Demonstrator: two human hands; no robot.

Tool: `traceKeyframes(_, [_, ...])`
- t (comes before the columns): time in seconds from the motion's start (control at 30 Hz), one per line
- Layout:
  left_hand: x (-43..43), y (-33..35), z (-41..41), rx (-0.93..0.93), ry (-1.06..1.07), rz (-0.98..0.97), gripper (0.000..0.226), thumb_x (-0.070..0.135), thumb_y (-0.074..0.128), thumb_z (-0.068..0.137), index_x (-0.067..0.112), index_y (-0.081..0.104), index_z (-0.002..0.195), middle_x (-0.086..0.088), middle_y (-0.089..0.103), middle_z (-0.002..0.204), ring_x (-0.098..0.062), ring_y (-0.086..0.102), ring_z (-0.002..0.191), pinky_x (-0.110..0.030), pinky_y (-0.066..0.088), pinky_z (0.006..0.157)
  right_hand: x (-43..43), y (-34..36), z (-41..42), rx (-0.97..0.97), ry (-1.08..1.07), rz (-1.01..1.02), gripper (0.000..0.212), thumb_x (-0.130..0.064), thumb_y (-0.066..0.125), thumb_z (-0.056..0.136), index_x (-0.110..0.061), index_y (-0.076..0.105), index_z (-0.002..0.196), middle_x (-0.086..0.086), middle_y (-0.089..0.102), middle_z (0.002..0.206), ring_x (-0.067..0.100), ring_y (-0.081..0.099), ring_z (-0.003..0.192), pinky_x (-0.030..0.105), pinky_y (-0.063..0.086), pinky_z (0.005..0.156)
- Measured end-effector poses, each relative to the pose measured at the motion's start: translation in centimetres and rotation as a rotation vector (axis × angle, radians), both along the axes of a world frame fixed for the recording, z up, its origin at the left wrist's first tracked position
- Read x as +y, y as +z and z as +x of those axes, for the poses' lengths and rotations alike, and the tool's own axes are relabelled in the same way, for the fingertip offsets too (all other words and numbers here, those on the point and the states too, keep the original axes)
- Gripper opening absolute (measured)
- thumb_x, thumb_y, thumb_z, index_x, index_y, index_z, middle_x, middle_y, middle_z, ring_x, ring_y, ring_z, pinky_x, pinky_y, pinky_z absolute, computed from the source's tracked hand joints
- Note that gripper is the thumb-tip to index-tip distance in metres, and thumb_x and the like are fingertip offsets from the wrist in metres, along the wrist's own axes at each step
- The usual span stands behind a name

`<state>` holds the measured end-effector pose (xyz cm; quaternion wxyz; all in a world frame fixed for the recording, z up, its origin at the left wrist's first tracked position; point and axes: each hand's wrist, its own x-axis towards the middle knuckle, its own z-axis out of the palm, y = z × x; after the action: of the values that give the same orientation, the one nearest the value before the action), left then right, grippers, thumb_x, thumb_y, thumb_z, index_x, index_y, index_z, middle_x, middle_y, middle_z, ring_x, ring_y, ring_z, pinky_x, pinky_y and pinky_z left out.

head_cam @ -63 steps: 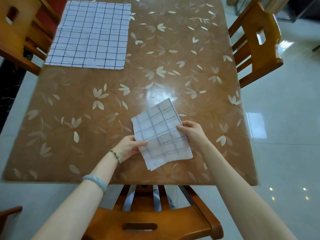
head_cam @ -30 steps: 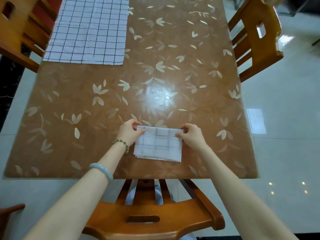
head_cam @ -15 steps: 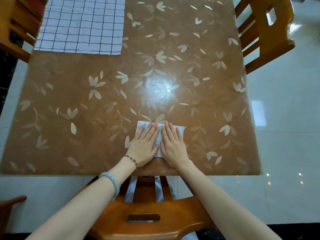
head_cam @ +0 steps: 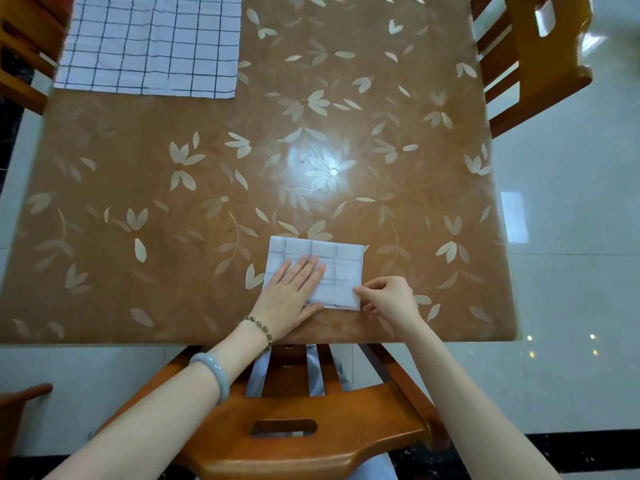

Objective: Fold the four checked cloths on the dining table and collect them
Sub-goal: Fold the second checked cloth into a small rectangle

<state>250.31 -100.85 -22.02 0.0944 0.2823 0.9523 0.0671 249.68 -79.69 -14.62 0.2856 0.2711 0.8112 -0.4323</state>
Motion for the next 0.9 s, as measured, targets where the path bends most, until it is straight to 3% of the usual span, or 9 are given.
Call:
traceKeyframes(0.17, [0.0, -0.2, 0.2, 0.023, -0.004, -0.021, 0.070, 0.055, 0.029, 0.090, 0.010, 0.032, 0.143, -0.011, 0.043, 0.146, -0.025, 0.042, 0.134, -0.046, 0.039, 0.108, -0.1, -0.7, 0.0, -0.064, -0.035, -0.008, 0.013, -0.018, 0.072, 0.082, -0.016, 0.067, 0.070, 0.007, 0.069, 0.071, 0.014, 0.061, 0.057, 0.025, 0.052, 0.057])
traceKeyframes(0.33, [0.2, -0.5, 0.6, 0.110, -0.010, 0.003, 0.064, 0.050, 0.036, 0.089, 0.007, 0.053, 0.134, -0.012, 0.052, 0.139, -0.026, 0.051, 0.127, -0.044, 0.044, 0.103, -0.1, -1.3, 0.2, -0.061, -0.056, 0.018, 0.010, -0.010, 0.068, 0.076, -0.011, 0.069, 0.066, 0.006, 0.068, 0.063, 0.018, 0.065, 0.058, 0.039, 0.060, 0.070])
traceKeyframes(0.5, [0.4, -0.7, 1.3, 0.160, -0.027, -0.003, 0.058, 0.046, 0.039, 0.091, 0.008, 0.055, 0.132, -0.012, 0.055, 0.136, -0.027, 0.053, 0.124, -0.043, 0.043, 0.103, -0.6, -1.0, 0.3, 0.001, 0.014, 0.107, 0.015, -0.010, 0.064, 0.072, -0.013, 0.064, 0.057, 0.005, 0.068, 0.066, 0.023, 0.068, 0.068, 0.034, 0.058, 0.069])
traceKeyframes(0.63, [0.3, -0.1, 1.6, 0.111, 0.018, 0.064, 0.061, 0.051, 0.036, 0.092, 0.010, 0.054, 0.132, -0.011, 0.052, 0.139, -0.025, 0.048, 0.128, -0.042, 0.031, 0.109, -0.8, -1.6, 0.7, 0.039, 0.083, 0.138, 0.003, -0.013, 0.064, 0.072, -0.012, 0.063, 0.071, 0.003, 0.066, 0.072, 0.021, 0.064, 0.069, 0.035, 0.055, 0.067])
traceKeyframes(0.77, [1.3, 0.3, 0.5, 0.128, 0.093, 0.130, 0.046, 0.039, 0.035, 0.094, 0.011, 0.060, 0.119, -0.009, 0.063, 0.120, -0.026, 0.058, 0.110, -0.038, 0.029, 0.104, -0.1, -1.8, 0.7, 0.068, 0.136, 0.183, 0.023, -0.013, 0.068, 0.075, -0.017, 0.045, 0.079, -0.001, 0.058, 0.078, 0.017, 0.054, 0.070, 0.028, 0.043, 0.058])
traceKeyframes(0.83, [1.7, 0.1, -0.4, 0.164, 0.103, 0.123, 0.046, 0.036, 0.036, 0.093, 0.008, 0.058, 0.123, -0.008, 0.063, 0.113, -0.025, 0.053, 0.101, -0.038, 0.034, 0.098, -0.2, -1.6, 0.4, 0.143, 0.235, 0.243, 0.024, -0.011, 0.065, 0.077, -0.018, 0.042, 0.074, 0.000, 0.056, 0.075, 0.018, 0.051, 0.069, 0.029, 0.039, 0.058])
traceKeyframes(0.9, [1.9, 0.0, -1.2, 0.183, 0.101, 0.115, 0.047, 0.032, 0.039, 0.092, 0.007, 0.056, 0.127, -0.007, 0.061, 0.108, -0.024, 0.047, 0.095, -0.037, 0.036, 0.090, -1.4, -1.6, -0.2, 0.389, 0.283, 0.270, 0.014, -0.004, 0.059, 0.080, -0.013, 0.049, 0.078, 0.002, 0.054, 0.079, 0.018, 0.047, 0.074, 0.026, 0.036, 0.060])
